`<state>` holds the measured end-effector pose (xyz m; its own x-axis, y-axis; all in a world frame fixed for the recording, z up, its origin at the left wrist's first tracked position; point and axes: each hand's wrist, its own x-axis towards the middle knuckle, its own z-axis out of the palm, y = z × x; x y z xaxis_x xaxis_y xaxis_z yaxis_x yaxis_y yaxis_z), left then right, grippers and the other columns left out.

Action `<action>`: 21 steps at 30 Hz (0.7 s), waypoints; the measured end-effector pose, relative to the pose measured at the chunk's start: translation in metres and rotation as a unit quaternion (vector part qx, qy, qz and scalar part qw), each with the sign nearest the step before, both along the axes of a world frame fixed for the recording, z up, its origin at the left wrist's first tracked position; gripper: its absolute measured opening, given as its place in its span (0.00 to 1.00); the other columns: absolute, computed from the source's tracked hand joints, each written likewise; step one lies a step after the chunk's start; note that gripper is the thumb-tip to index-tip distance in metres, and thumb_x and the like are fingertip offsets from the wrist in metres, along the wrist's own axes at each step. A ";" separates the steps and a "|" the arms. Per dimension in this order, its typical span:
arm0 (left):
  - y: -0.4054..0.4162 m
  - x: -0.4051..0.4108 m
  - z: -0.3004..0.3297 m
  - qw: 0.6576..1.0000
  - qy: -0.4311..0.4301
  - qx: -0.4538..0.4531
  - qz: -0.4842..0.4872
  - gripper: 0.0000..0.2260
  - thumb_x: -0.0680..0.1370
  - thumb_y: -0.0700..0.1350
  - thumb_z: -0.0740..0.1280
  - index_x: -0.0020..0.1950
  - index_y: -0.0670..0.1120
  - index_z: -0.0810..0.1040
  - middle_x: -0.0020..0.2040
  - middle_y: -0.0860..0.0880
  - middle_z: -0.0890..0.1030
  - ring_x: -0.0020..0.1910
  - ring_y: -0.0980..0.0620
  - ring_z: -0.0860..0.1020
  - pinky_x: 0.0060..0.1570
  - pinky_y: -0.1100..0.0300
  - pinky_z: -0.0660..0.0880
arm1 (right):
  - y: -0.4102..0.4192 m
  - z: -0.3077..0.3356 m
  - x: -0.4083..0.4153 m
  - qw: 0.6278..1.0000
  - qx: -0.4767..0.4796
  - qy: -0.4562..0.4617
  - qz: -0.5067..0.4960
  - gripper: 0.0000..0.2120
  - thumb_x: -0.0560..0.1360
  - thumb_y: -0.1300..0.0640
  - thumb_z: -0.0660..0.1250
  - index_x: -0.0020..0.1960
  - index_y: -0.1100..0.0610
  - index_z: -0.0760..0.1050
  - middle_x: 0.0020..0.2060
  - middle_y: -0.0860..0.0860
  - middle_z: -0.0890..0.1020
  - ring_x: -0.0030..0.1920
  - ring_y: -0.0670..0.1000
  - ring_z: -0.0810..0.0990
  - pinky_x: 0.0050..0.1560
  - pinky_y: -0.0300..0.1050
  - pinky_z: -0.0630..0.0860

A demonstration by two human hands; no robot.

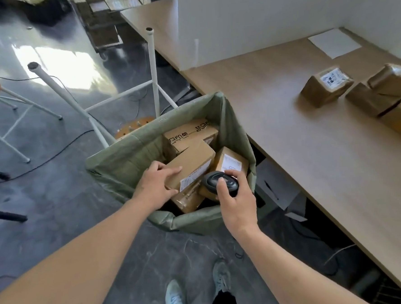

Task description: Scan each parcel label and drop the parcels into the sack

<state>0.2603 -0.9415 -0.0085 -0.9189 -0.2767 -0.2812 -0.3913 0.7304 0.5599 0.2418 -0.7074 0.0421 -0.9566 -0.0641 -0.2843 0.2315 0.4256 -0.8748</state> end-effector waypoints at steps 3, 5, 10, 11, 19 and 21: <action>0.011 -0.012 -0.004 0.999 -0.010 -0.037 -0.015 0.34 0.71 0.51 0.82 0.75 0.63 0.75 0.62 0.52 0.68 0.63 0.48 0.70 0.66 0.47 0.75 | 0.005 -0.004 -0.011 1.000 0.001 -0.006 -0.011 0.10 0.84 0.43 0.67 0.64 0.38 0.75 0.51 0.38 0.83 0.52 0.44 0.84 0.55 0.50 0.83; 0.020 -0.019 -0.004 0.997 -0.028 -0.064 -0.024 0.35 0.72 0.52 0.81 0.76 0.64 0.73 0.65 0.51 0.67 0.64 0.48 0.69 0.65 0.47 0.75 | 0.008 -0.006 -0.018 1.000 0.003 -0.007 -0.015 0.10 0.84 0.43 0.66 0.65 0.39 0.75 0.51 0.39 0.84 0.52 0.44 0.83 0.54 0.46 0.81; 0.036 -0.031 -0.005 0.991 -0.073 -0.106 -0.042 0.34 0.75 0.50 0.79 0.77 0.64 0.70 0.68 0.50 0.65 0.66 0.46 0.67 0.65 0.48 0.75 | 0.012 -0.011 -0.028 1.000 0.002 -0.016 -0.009 0.10 0.84 0.43 0.66 0.65 0.39 0.75 0.53 0.40 0.84 0.53 0.43 0.83 0.54 0.44 0.81; 0.038 -0.033 -0.004 0.990 -0.080 -0.110 -0.047 0.33 0.76 0.50 0.79 0.78 0.64 0.70 0.68 0.50 0.65 0.67 0.46 0.67 0.65 0.48 0.74 | 0.013 -0.011 -0.029 1.000 0.003 -0.016 -0.009 0.10 0.84 0.43 0.66 0.65 0.39 0.75 0.53 0.40 0.84 0.53 0.44 0.83 0.54 0.44 0.81; 0.041 -0.048 0.010 0.979 -0.144 -0.095 -0.106 0.32 0.79 0.59 0.71 0.82 0.64 0.63 0.79 0.46 0.60 0.74 0.41 0.65 0.74 0.45 0.66 | 0.013 -0.003 -0.035 1.000 0.007 -0.011 -0.007 0.10 0.84 0.43 0.66 0.65 0.40 0.74 0.53 0.40 0.84 0.53 0.44 0.83 0.54 0.47 0.83; 0.043 -0.049 0.017 0.982 -0.126 -0.098 -0.102 0.31 0.80 0.58 0.69 0.82 0.62 0.64 0.80 0.46 0.60 0.76 0.41 0.65 0.75 0.45 0.66 | 0.013 0.000 -0.034 1.000 0.003 -0.008 -0.007 0.11 0.84 0.42 0.66 0.66 0.40 0.74 0.55 0.42 0.84 0.54 0.45 0.83 0.55 0.48 0.84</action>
